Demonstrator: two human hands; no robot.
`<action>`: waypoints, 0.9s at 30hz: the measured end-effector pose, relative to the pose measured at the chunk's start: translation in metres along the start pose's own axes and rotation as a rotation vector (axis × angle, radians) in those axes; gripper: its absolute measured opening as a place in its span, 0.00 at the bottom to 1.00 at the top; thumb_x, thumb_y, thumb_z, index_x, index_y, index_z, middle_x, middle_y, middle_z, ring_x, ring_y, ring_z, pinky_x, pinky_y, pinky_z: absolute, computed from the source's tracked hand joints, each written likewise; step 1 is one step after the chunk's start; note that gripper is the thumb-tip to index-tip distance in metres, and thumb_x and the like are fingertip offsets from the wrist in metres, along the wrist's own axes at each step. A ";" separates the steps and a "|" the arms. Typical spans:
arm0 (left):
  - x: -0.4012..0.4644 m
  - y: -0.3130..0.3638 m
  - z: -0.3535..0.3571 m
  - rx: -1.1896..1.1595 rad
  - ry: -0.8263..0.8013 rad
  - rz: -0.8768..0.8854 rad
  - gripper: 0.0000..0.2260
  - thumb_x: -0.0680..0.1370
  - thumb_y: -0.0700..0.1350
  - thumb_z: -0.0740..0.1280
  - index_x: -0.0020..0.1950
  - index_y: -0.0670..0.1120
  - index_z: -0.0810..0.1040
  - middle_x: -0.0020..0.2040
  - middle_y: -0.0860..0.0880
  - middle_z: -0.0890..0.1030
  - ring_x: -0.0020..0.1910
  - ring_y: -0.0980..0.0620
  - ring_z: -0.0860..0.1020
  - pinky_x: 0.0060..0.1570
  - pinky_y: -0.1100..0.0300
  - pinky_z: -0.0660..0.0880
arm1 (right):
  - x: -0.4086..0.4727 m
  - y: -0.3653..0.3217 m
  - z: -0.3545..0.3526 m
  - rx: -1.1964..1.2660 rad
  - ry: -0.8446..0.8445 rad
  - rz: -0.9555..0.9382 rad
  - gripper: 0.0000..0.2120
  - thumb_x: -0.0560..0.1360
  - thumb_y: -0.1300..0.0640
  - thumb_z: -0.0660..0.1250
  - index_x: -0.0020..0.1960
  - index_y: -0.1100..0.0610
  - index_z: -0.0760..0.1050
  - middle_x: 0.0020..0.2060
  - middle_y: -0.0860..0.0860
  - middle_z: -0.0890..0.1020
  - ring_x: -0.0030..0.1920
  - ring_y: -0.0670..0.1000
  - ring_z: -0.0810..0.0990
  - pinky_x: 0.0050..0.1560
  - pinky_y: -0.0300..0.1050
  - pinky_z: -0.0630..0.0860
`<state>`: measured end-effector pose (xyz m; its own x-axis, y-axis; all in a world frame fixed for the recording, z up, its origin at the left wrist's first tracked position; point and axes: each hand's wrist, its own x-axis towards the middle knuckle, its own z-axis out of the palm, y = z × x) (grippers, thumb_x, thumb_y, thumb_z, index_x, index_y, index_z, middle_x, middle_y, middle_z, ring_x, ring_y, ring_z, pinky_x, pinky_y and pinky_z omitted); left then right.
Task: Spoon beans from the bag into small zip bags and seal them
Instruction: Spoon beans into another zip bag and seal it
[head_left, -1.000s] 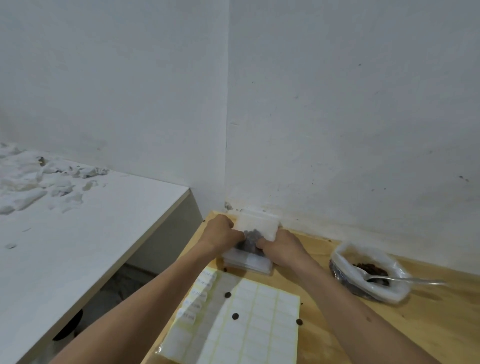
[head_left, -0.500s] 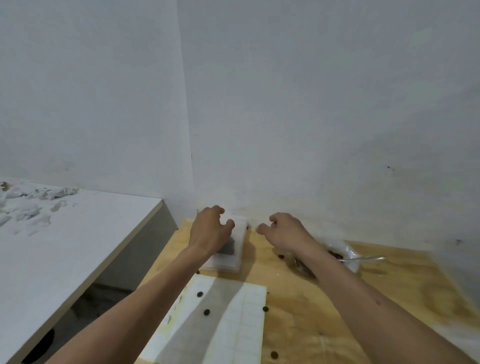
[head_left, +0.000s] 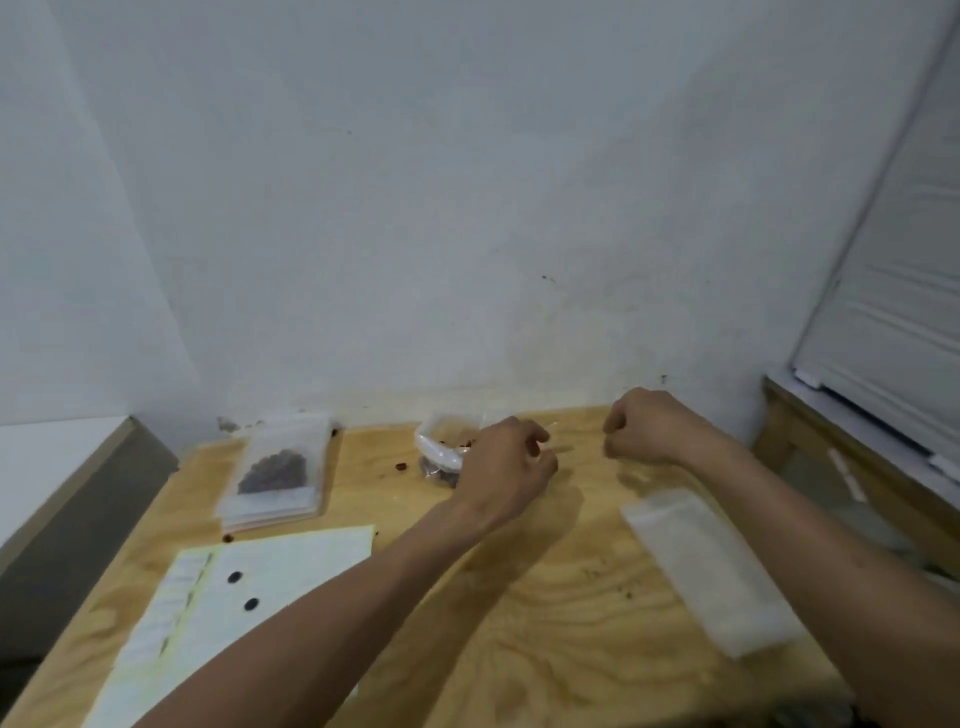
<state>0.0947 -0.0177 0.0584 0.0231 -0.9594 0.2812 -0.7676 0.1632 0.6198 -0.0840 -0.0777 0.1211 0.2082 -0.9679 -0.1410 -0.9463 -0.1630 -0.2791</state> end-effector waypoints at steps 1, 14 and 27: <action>-0.001 0.008 0.015 0.034 -0.090 0.002 0.17 0.78 0.50 0.71 0.64 0.44 0.81 0.55 0.47 0.83 0.53 0.48 0.81 0.56 0.53 0.76 | -0.004 0.014 0.002 -0.062 -0.048 0.034 0.14 0.71 0.57 0.75 0.56 0.59 0.84 0.53 0.56 0.86 0.51 0.55 0.84 0.55 0.51 0.82; 0.000 0.044 0.098 0.149 -0.432 -0.068 0.35 0.68 0.60 0.79 0.70 0.45 0.76 0.63 0.45 0.72 0.61 0.43 0.75 0.61 0.50 0.75 | -0.015 0.089 0.039 -0.170 -0.213 0.032 0.30 0.73 0.53 0.77 0.73 0.49 0.71 0.68 0.54 0.72 0.65 0.57 0.75 0.60 0.47 0.76; -0.009 0.043 0.099 0.019 -0.299 -0.085 0.37 0.68 0.57 0.80 0.72 0.48 0.70 0.64 0.48 0.76 0.61 0.47 0.76 0.58 0.53 0.75 | -0.018 0.085 0.026 -0.149 0.149 -0.142 0.04 0.76 0.53 0.72 0.47 0.46 0.86 0.44 0.44 0.83 0.45 0.46 0.79 0.33 0.34 0.62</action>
<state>-0.0014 -0.0250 0.0101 -0.0998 -0.9950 -0.0006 -0.7829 0.0781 0.6172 -0.1613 -0.0694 0.0751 0.3133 -0.9491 0.0342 -0.9385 -0.3149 -0.1418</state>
